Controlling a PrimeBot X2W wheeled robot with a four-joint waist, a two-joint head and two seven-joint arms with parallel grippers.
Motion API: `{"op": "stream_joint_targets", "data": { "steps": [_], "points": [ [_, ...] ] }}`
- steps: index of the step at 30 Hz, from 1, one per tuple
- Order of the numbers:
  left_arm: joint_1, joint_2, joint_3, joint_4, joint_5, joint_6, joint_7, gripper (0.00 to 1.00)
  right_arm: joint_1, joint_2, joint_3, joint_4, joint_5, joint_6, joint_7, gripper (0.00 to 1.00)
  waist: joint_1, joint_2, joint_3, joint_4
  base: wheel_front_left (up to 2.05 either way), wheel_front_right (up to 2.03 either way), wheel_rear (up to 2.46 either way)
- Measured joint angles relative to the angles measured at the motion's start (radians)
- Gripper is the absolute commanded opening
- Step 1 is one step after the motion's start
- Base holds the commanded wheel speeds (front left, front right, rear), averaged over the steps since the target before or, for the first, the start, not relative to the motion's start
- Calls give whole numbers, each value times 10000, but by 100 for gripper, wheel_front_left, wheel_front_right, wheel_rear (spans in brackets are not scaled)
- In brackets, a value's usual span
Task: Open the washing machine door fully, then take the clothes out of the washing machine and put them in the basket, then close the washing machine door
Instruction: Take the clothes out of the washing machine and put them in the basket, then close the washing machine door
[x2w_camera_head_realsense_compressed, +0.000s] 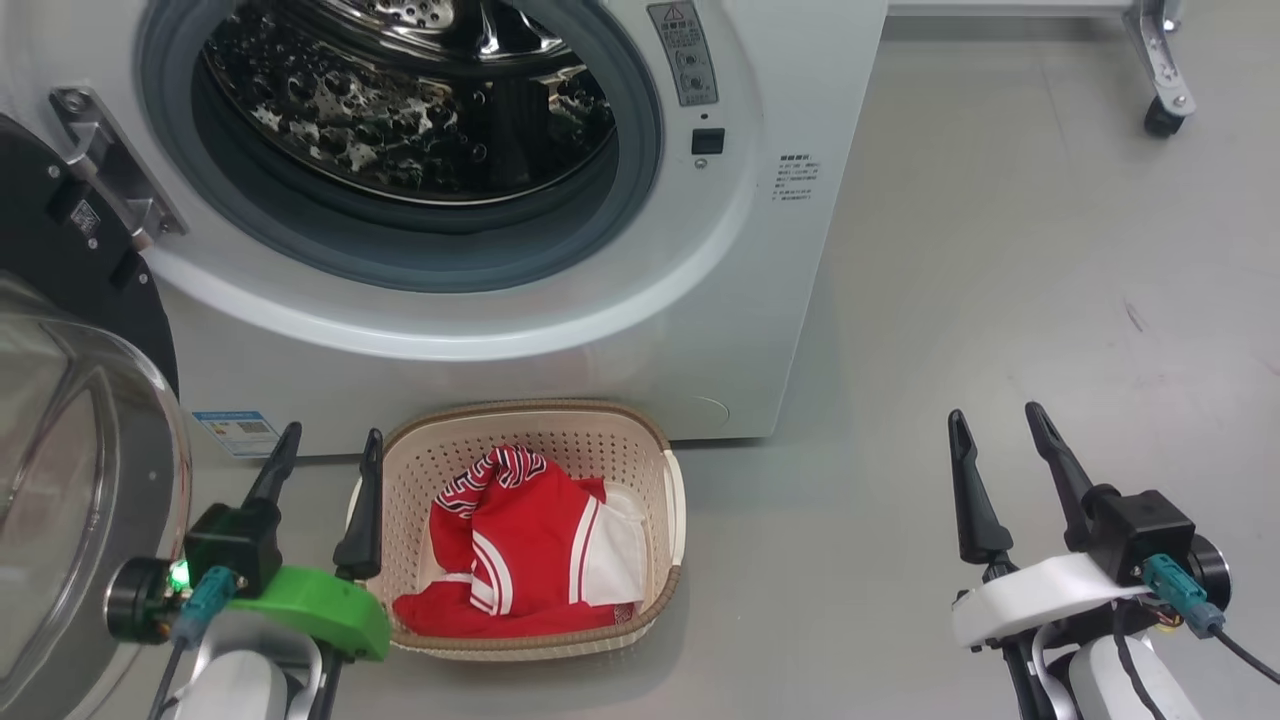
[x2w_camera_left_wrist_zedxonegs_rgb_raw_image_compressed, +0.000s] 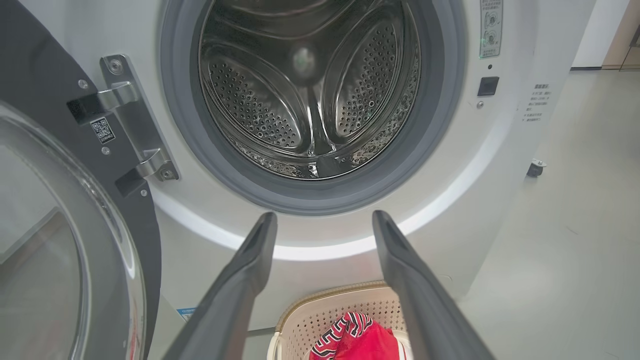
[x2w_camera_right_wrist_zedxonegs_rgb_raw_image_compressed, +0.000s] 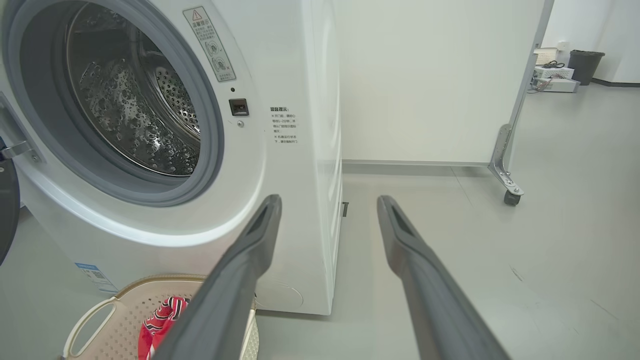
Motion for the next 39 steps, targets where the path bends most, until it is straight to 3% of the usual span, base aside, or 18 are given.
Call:
{"op": "stream_joint_targets", "data": {
  "steps": [14,39],
  "points": [
    [1474,109,-69,-809,253,291,0,100,839,54,153,42,2,-84,0,100,1,0,-939,-153,0,0,0],
    [2127,132,-198,-1975,428,502,17,100,1169,40,-8,-389,2,-278,0,100,0,0,-1029,-324,0,0,0]
  ]
}}
